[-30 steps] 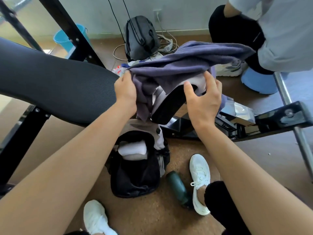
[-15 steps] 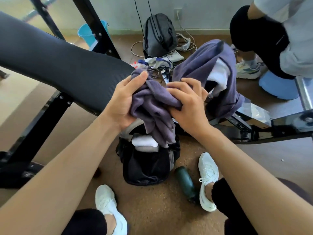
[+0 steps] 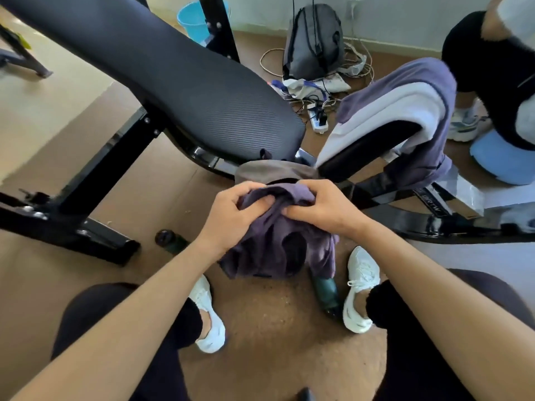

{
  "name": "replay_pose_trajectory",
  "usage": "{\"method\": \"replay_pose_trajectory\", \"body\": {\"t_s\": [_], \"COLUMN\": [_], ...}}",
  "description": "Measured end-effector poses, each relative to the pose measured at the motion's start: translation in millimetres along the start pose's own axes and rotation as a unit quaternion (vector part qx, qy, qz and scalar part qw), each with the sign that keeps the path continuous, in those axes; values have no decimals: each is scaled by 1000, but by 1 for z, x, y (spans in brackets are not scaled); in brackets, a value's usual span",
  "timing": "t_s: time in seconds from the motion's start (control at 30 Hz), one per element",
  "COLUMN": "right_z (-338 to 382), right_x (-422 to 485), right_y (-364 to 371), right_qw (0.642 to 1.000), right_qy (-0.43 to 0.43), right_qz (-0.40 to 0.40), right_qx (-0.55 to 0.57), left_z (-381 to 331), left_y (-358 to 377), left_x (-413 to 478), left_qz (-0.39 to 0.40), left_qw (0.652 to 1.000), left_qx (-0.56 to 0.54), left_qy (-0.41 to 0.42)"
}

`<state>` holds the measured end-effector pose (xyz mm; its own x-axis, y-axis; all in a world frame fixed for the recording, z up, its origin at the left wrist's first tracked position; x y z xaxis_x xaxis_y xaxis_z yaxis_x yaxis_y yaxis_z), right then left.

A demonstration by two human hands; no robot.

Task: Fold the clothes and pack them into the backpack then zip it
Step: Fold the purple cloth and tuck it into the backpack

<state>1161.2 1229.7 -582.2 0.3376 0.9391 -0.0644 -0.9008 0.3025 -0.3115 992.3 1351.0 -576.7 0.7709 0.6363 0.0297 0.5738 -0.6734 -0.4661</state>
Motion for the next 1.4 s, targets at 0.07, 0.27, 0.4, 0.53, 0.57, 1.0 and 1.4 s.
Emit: {"method": "replay_pose_trajectory", "body": {"t_s": [0.07, 0.27, 0.4, 0.53, 0.57, 1.0, 1.4], "right_z": [2, 2, -10, -26, -29, -56, 9], "right_x": [-13, -58, -61, -47, -43, -23, -22], "right_y": [13, 59, 76, 76, 76, 33, 41], "right_qw": [999, 995, 997, 993, 992, 963, 928], "right_qy": [-14, 5, 71, 120, 124, 176, 43], "right_qz": [-3, -9, 4, 12, 20, -65, -79], "right_qx": [-47, -97, -25, -14, -20, 192, 361], "left_z": [9, 37, 46, 54, 59, 106, 97], "left_y": [-2, 5, 12, 7, 4, -24, 2], "left_x": [-18, -60, -66, -60, -59, -39, -48], "left_qz": [6, 26, 40, 91, 92, -12, 149], "left_qw": [999, 995, 989, 988, 988, 984, 980], "left_qx": [31, -48, -93, -79, -75, -51, -8], "left_qy": [-3, -84, -112, -97, -98, -171, -131]}}
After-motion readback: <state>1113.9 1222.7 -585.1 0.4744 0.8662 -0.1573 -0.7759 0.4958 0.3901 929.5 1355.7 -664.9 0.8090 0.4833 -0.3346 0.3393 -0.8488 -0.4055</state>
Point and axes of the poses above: each hand's wrist, its own x-axis towards the middle knuckle, its own y-axis out of the palm, z = x × y, the point moved 2 cm from there along x, towards the middle knuckle, and after that the axes turned 8 degrees about x, right-handed, at the moved point
